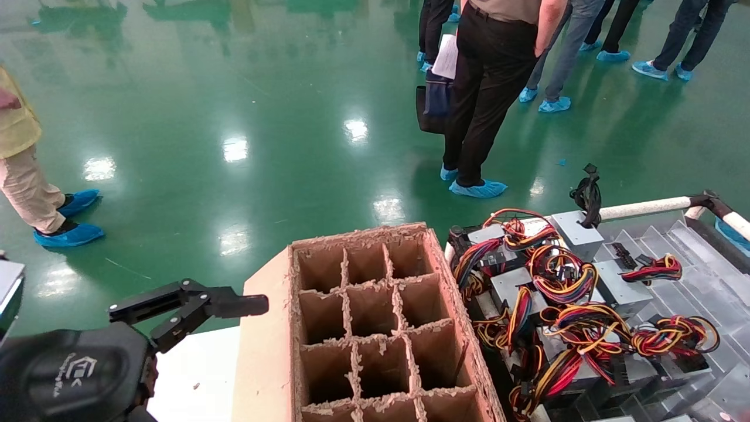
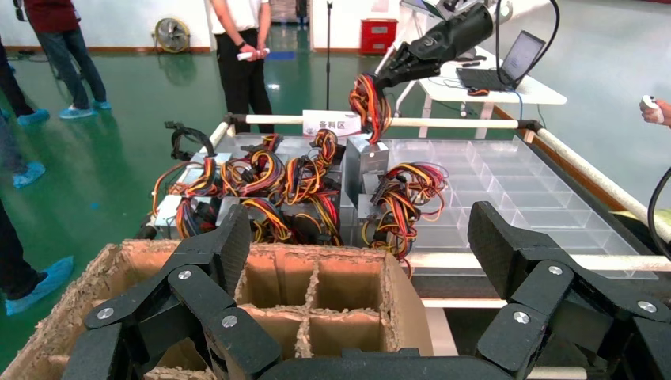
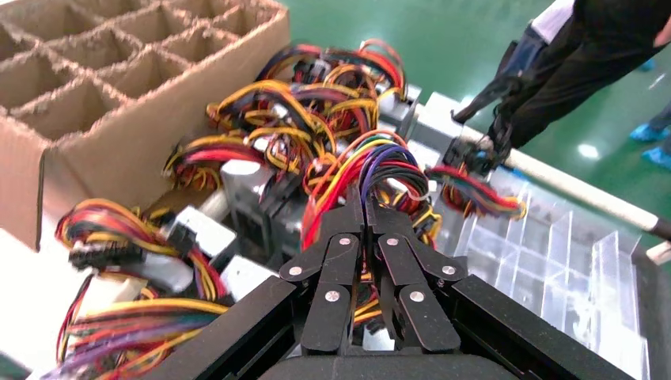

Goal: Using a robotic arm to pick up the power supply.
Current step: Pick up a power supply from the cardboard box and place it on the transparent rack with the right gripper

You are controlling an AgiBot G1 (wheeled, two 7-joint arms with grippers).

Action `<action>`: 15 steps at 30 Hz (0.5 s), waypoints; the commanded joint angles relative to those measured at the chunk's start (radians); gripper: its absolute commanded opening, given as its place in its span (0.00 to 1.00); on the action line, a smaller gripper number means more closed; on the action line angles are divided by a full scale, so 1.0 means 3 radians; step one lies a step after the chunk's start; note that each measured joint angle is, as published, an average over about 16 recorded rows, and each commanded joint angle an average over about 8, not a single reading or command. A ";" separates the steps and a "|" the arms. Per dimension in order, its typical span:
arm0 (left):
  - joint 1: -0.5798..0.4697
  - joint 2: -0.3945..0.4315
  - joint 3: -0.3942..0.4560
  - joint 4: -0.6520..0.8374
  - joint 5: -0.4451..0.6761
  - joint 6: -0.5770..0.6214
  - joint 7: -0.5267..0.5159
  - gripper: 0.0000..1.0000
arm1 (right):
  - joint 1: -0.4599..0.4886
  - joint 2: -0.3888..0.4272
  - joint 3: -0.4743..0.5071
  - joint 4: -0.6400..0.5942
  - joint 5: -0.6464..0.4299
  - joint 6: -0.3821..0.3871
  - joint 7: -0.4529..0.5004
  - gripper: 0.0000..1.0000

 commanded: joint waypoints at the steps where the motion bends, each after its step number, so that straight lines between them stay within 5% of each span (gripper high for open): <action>1: 0.0000 0.0000 0.0000 0.0000 0.0000 0.0000 0.0000 1.00 | 0.0043 0.0030 0.0003 0.0003 -0.0109 0.0000 0.0018 0.00; 15: 0.0000 0.0000 0.0001 0.0000 0.0000 0.0000 0.0000 1.00 | 0.0031 0.0263 -0.0053 -0.0388 -0.0377 -0.0070 0.0026 0.00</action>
